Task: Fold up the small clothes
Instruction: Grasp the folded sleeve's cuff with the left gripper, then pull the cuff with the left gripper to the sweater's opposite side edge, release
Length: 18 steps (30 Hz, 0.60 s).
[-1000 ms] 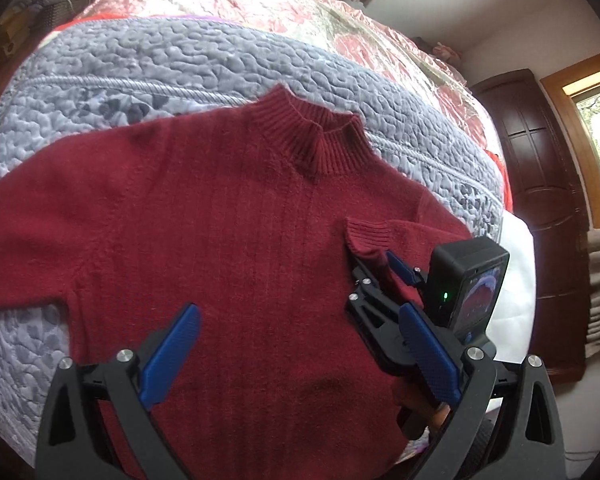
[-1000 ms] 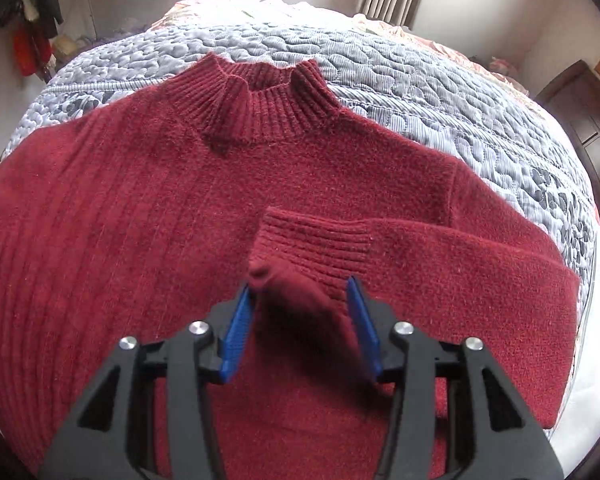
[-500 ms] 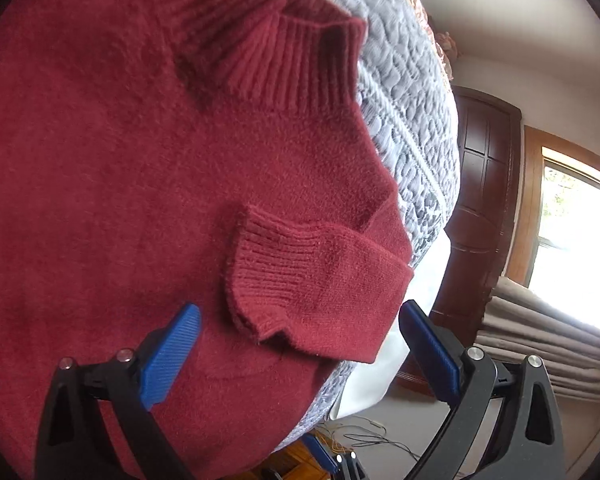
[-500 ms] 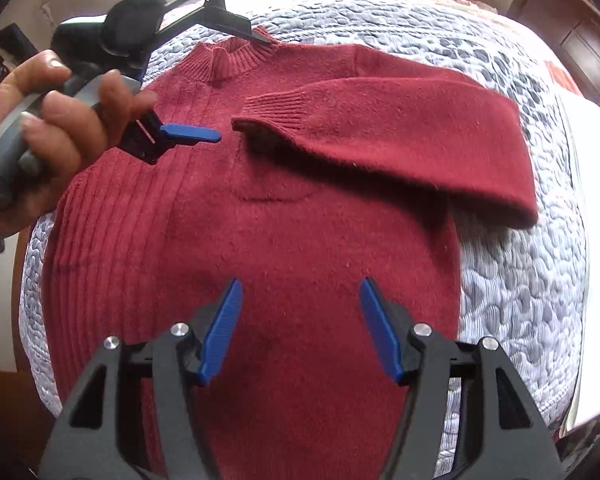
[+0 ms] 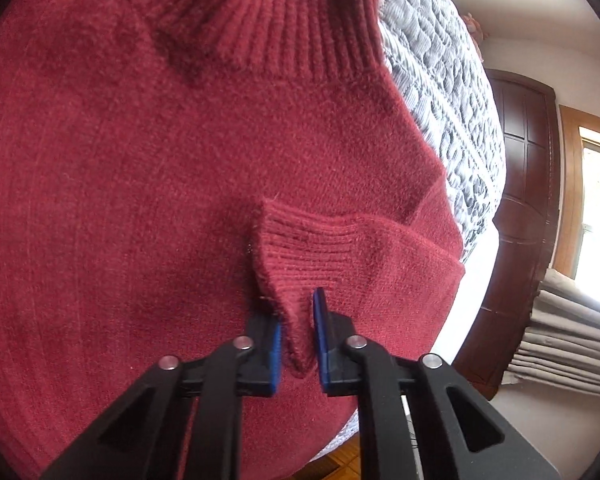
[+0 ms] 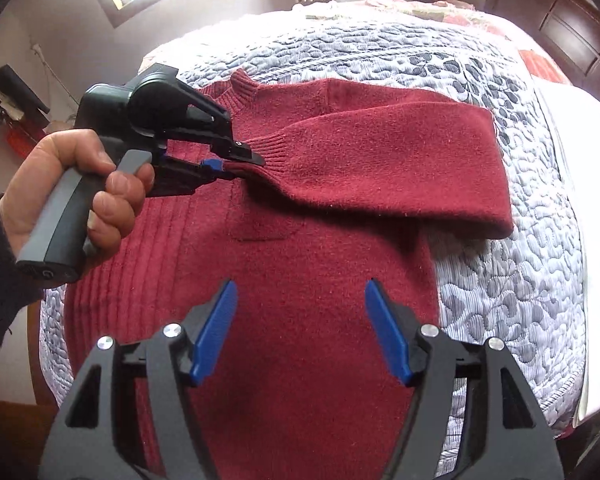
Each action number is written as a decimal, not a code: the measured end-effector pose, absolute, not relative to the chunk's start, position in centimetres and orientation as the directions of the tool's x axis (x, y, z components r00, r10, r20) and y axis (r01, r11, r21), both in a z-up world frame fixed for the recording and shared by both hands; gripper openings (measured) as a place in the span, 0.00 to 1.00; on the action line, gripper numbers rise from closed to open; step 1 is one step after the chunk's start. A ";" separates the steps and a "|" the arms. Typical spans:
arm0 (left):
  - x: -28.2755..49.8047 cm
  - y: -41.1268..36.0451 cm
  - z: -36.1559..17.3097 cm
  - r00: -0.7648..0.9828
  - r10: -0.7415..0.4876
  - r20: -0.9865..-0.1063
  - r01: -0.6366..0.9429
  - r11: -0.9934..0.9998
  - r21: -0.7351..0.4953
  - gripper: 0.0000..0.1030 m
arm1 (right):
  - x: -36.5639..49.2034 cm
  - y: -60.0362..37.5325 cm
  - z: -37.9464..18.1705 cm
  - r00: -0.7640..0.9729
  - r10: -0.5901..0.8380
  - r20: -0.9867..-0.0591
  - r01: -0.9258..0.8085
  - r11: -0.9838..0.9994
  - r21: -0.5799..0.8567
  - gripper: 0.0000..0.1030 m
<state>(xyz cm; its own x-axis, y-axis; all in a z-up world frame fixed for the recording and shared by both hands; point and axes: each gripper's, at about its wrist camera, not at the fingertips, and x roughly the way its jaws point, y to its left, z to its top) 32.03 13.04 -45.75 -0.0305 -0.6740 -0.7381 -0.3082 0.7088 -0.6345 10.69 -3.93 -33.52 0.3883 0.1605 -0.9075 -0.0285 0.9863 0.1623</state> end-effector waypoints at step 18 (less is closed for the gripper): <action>33.8 17.7 -25.8 0.234 -0.630 -0.741 0.099 0.773 -0.627 0.06 | 9.9 -0.9 -32.5 0.356 0.208 -0.911 -0.068 0.978 0.197 0.65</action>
